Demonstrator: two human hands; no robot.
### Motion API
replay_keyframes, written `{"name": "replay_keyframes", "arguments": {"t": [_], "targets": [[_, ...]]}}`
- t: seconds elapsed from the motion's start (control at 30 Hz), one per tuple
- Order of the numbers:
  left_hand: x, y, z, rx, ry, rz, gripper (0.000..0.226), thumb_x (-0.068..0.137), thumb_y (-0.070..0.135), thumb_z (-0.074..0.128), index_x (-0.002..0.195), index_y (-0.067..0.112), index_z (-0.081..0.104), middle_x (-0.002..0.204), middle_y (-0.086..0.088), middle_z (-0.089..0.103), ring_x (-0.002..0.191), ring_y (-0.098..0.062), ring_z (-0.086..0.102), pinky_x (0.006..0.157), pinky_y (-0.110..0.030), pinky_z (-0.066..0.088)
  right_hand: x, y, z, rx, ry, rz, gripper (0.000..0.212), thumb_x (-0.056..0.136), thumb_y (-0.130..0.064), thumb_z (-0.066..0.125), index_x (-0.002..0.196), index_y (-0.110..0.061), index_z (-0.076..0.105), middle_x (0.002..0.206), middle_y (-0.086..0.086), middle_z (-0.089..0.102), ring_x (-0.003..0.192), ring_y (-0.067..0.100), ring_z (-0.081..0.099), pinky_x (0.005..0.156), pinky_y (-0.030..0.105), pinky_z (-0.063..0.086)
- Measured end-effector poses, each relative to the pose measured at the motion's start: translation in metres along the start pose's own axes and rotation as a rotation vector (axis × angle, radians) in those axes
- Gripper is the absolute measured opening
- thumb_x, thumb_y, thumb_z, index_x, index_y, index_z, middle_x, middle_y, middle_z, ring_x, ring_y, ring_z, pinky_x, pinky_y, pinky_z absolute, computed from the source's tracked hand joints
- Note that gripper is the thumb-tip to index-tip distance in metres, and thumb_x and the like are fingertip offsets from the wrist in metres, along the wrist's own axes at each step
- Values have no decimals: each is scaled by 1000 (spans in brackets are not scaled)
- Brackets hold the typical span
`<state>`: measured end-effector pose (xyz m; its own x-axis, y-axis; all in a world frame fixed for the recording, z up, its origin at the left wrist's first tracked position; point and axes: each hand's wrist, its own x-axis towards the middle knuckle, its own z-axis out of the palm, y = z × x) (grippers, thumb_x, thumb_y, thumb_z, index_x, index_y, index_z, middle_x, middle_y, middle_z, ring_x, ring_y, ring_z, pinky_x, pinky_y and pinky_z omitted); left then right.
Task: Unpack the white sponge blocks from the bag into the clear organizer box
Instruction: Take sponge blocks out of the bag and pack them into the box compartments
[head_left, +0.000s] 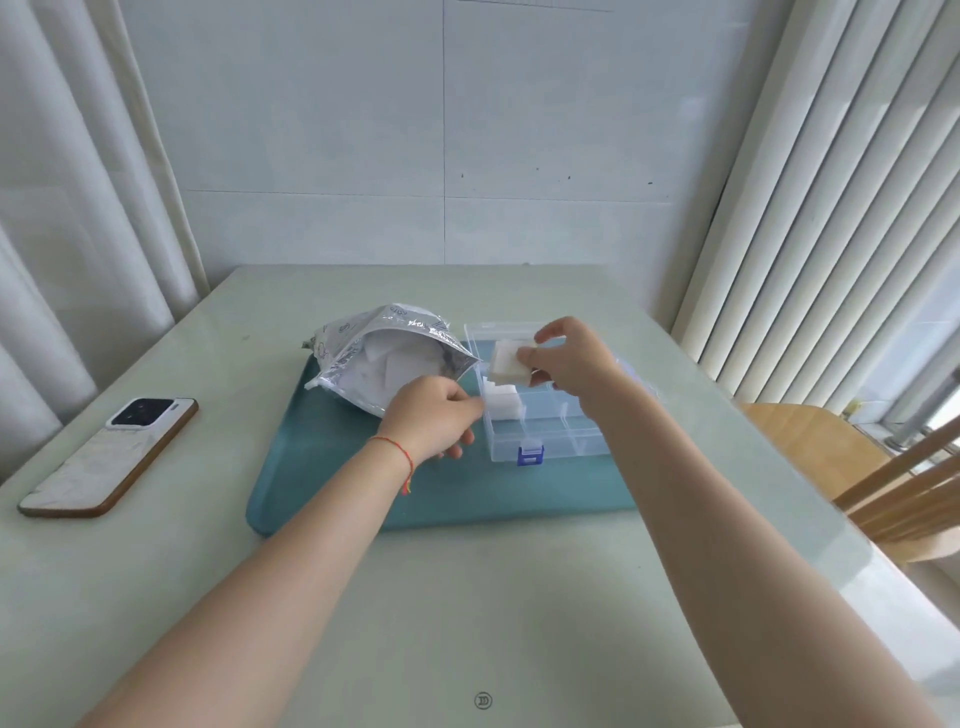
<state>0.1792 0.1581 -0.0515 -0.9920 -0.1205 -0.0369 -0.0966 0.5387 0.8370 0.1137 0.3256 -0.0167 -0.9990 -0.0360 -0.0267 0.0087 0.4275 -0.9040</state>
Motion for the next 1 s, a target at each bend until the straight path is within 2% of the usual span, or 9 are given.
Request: {"name": "replay_keyframes", "arguments": {"t": [0.1, 0.27, 0.4, 0.47, 0.57, 0.67, 0.83, 0.9, 1.0], "targets": [[6, 1, 8, 113, 45, 36, 23, 87, 31, 61, 78, 10, 64, 61, 0, 70, 46, -14, 62, 53, -22, 44, 9, 1, 5, -114, -17, -27, 14, 90, -15, 67, 97, -14, 56, 66, 0, 62, 45, 4, 57, 41, 13, 36], [12, 3, 13, 88, 29, 39, 13, 85, 23, 62, 79, 13, 61, 64, 1, 71, 45, -14, 62, 47, -19, 41, 23, -1, 10, -251, -90, 16, 6, 88, -14, 68, 92, -12, 64, 67, 1, 64, 56, 8, 58, 47, 17, 36], [12, 3, 13, 140, 58, 99, 11, 84, 23, 62, 89, 18, 55, 70, 1, 71, 48, -15, 65, 50, -24, 46, 28, 3, 15, -303, -114, 13, 13, 85, -12, 71, 74, -14, 65, 75, 5, 69, 55, 9, 59, 52, 18, 41], [11, 3, 13, 215, 53, 174, 18, 86, 22, 60, 102, 24, 52, 79, 0, 69, 58, -19, 68, 62, -31, 53, 28, 3, 16, -333, -140, 5, 18, 85, -12, 71, 70, -17, 63, 73, 3, 68, 56, 9, 59, 52, 18, 41], [11, 7, 14, 344, 21, 240, 37, 90, 22, 54, 127, 26, 53, 93, 1, 67, 82, -24, 66, 76, -34, 52, 30, 1, 17, -383, -168, -10, 19, 86, -13, 72, 71, -17, 61, 70, -1, 63, 62, 13, 59, 52, 19, 40], [13, 11, 14, 513, 3, 232, 40, 96, 26, 46, 135, 21, 52, 112, -5, 66, 102, -28, 60, 81, -33, 49, 32, 2, 17, -470, -196, -39, 13, 84, -14, 72, 75, -15, 63, 72, -1, 62, 69, 15, 56, 55, 20, 43], [17, 18, 16, 698, -66, 212, 23, 98, 27, 36, 111, 15, 52, 109, -13, 64, 87, -30, 50, 71, -35, 43, 32, 6, 17, -580, -251, -125, 10, 84, -19, 73, 93, -17, 69, 93, -1, 63, 88, 18, 59, 63, 22, 44], [18, 23, 17, 775, -56, 212, 28, 99, 26, 34, 116, 14, 53, 112, -13, 63, 87, -29, 50, 70, -34, 39, 34, 8, 16, -590, -235, -165, 12, 84, -20, 73, 96, -20, 71, 109, 0, 63, 97, 18, 59, 75, 26, 47], [20, 27, 20, 872, -103, 179, 38, 99, 27, 33, 132, 12, 45, 119, -12, 62, 99, -31, 57, 72, -33, 39, 34, 9, 14, -599, -249, -193, 18, 85, -23, 72, 103, -26, 73, 109, -5, 61, 98, 16, 57, 82, 27, 46]]}}
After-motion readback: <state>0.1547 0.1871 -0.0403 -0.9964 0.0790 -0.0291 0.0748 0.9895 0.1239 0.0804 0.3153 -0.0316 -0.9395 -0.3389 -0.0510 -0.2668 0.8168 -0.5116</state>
